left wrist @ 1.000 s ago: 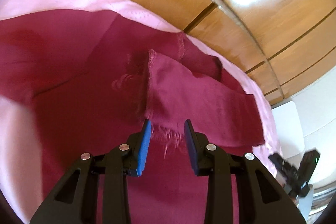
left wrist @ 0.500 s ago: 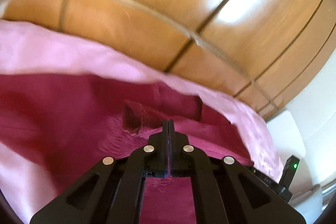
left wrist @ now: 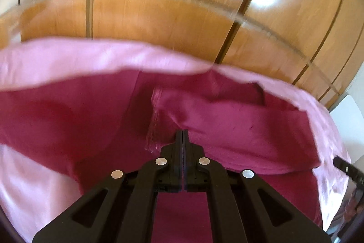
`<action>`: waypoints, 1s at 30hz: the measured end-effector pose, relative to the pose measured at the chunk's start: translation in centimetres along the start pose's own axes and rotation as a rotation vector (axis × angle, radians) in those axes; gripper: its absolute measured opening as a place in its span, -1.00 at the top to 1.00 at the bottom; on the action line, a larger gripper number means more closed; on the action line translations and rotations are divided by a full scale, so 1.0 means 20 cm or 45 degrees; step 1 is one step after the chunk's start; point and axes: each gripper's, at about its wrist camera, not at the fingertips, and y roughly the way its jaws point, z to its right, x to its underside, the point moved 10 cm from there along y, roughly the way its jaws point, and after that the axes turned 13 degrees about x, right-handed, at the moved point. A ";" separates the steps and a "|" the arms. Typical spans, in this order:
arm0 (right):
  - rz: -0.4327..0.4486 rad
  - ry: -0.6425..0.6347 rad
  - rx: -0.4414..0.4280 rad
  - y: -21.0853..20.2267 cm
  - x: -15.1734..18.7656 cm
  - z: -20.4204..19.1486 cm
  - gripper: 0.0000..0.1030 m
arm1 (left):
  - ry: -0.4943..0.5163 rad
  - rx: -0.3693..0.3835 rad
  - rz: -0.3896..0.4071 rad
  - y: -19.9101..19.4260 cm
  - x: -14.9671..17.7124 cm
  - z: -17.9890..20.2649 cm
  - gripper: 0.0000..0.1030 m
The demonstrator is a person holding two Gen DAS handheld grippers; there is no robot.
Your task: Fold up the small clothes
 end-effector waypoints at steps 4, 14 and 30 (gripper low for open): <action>0.000 -0.022 0.018 0.15 -0.11 -0.10 0.00 | 0.059 -0.017 0.053 -0.04 -0.09 0.04 1.00; -0.032 -0.052 0.274 0.53 0.01 -0.02 -0.08 | -0.068 -0.093 -0.143 0.14 0.15 -0.21 1.00; 0.065 -0.100 0.455 0.28 0.03 -0.04 -0.96 | -0.626 -0.221 0.246 -0.84 0.27 -1.00 -0.05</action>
